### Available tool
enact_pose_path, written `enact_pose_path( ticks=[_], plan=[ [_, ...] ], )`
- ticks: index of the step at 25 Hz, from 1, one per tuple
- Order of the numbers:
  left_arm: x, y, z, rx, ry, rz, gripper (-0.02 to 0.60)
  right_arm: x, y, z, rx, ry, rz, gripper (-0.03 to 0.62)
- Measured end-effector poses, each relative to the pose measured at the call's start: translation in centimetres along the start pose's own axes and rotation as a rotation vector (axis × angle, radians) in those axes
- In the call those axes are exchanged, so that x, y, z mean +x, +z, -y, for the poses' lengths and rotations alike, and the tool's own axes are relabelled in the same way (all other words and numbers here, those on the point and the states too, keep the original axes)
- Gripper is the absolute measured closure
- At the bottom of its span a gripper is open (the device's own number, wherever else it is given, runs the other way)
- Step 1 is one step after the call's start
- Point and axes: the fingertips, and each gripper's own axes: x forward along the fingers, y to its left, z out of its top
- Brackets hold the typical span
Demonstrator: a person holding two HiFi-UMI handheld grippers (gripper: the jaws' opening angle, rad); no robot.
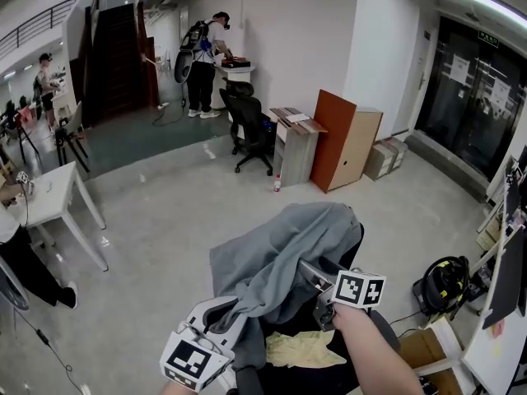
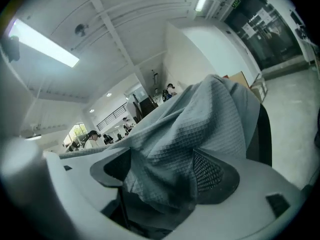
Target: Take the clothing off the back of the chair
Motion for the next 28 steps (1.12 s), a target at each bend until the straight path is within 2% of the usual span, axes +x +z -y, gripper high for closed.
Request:
enact_pose_path(
  ticks=[2,6,10,11,13,15,17,19,21,23,26,28],
  plan=[
    [0.1,-0.3,0.5,-0.003,-0.025,0.006,0.538,1.1,-0.4,0.1,0.052,0.004,-0.015,0.212],
    [0.5,-1.6,1.1,-0.065,-0.084,0.0,0.538,3.9,-1.4,-0.2,0.116,0.019,-0.05,0.212],
    [0.4,-3.2,1.2,-0.121,-0.11,-0.045,0.538,5.7,-1.8,-0.8,0.072,0.005,-0.064,0.215],
    [0.4,-3.3,1.1,-0.113,-0.116,-0.038,0.538,6.0,-1.8,-1.3,0.051,0.004,-0.067,0.237],
    [0.4,-3.7,0.7,-0.097,-0.128,-0.019,0.54,6.5,-2.0,-2.2,0.013,0.009,-0.07,0.323],
    [0.4,-4.4,0.5,-0.115,-0.14,-0.018,0.54,6.8,-2.3,-2.9,-0.019,0.005,-0.064,0.386],
    [0.3,-5.1,0.1,-0.145,-0.151,-0.027,0.54,6.8,-2.2,-3.3,-0.042,-0.011,-0.05,0.48],
    [0.1,-5.8,-0.3,-0.162,-0.159,-0.042,0.54,6.5,-2.1,-4.1,-0.06,-0.015,-0.038,0.528],
    [-0.3,-6.4,-0.6,-0.167,-0.163,-0.053,0.54,6.0,-2.1,-5.4,-0.088,0.016,-0.023,0.537],
    [-0.8,-6.9,-1.0,-0.172,-0.163,-0.055,0.54,5.3,-2.0,-8.0,-0.132,0.087,0.003,0.542],
    [-1.8,-7.1,-1.8,-0.178,-0.157,-0.046,0.54,4.5,-2.4,-14.0,-0.246,0.218,0.022,0.545],
    [-2.7,-6.7,-2.5,-0.178,-0.148,-0.032,0.54,4.1,-2.6,-17.7,-0.285,0.272,0.041,0.545]
  ],
)
